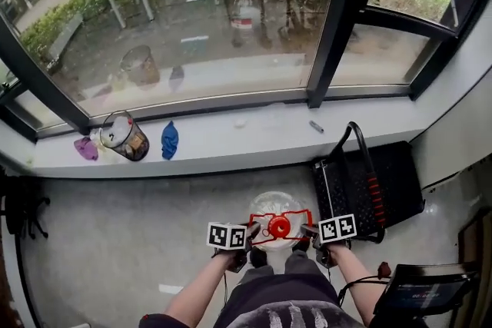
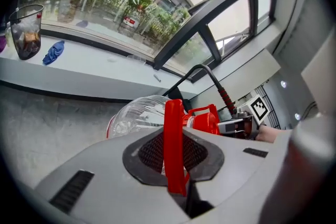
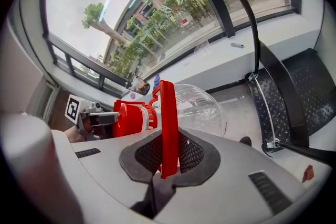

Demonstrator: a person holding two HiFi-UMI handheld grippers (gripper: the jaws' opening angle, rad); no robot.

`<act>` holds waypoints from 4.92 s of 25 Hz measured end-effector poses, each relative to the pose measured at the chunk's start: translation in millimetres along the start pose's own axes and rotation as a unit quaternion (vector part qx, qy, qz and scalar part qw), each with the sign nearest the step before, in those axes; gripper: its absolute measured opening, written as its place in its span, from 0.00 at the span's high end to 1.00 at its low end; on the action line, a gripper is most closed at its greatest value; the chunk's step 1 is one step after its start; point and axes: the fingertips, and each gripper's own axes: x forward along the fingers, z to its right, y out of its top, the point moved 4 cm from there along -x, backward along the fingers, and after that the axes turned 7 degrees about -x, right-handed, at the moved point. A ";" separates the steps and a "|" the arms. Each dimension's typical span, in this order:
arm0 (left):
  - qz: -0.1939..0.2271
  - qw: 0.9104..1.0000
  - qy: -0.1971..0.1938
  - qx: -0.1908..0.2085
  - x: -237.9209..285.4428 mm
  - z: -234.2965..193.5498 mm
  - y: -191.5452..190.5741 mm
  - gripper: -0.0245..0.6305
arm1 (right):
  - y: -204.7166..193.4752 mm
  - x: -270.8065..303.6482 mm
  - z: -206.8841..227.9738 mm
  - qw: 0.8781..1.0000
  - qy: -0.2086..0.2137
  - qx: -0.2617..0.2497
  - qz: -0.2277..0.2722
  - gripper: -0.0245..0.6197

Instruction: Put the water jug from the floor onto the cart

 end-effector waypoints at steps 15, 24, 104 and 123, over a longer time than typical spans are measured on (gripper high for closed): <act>0.086 0.996 -0.003 0.039 -43.8 113.4 -27.4 0.92 | -6.1 -115.1 -34.3 0.992 0.094 -0.050 0.069 0.92; 0.130 0.990 0.034 0.029 -37.3 166.1 -83.7 0.92 | -34.1 -159.0 -11.6 0.986 0.144 -0.080 0.036 0.92; 0.027 0.986 -0.143 0.082 86.8 418.0 -207.0 0.92 | -197.6 -413.3 114.7 0.979 0.168 0.045 0.104 0.92; 0.119 0.990 -0.043 0.064 196.3 522.2 -199.6 0.92 | -147.5 -494.2 249.6 0.970 0.231 -0.026 0.075 0.92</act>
